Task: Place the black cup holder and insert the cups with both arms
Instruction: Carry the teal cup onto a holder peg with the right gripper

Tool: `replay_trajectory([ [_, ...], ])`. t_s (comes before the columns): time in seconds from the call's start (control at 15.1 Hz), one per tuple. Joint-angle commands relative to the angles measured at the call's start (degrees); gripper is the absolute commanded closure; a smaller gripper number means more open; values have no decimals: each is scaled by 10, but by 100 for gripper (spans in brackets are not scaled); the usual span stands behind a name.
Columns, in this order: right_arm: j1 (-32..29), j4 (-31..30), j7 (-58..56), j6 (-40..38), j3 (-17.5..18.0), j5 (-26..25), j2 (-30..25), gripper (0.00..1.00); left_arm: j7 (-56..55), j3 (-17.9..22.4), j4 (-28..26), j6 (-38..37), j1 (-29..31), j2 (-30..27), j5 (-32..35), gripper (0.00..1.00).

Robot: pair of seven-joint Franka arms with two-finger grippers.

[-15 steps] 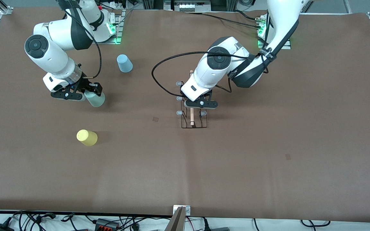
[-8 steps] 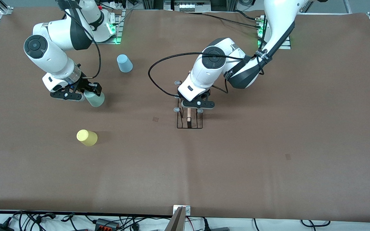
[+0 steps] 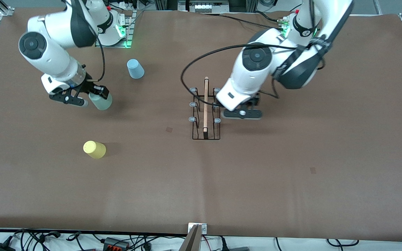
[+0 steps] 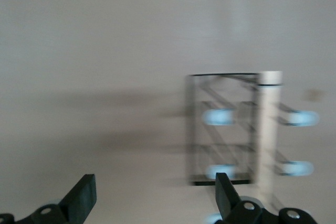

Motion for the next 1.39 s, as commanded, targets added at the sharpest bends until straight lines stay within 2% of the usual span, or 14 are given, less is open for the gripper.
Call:
replay_trajectory([
  [0.0,21,61,148,-64,70,13,-13,67,75,2,-6,-71,33,-7,64,0],
  [0.13,39,94,239,-65,105,47,-3,67,123,3,-1,-115,74,-5,89,0],
  [0.33,103,158,379,-58,115,48,53,67,165,2,13,-118,164,1,96,0],
  [0.53,163,211,482,-31,115,34,125,67,201,3,52,-117,190,20,96,0],
  [0.8,198,212,558,41,115,13,168,67,207,1,84,-118,216,29,90,0],
  [0.86,207,212,564,48,115,12,174,67,216,0,85,-119,218,27,77,0],
  [1.13,231,212,603,83,115,-3,203,66,240,6,93,-121,248,7,-55,0],
  [1.33,238,206,612,88,115,-17,215,66,311,47,80,-173,227,-35,-79,0],
])
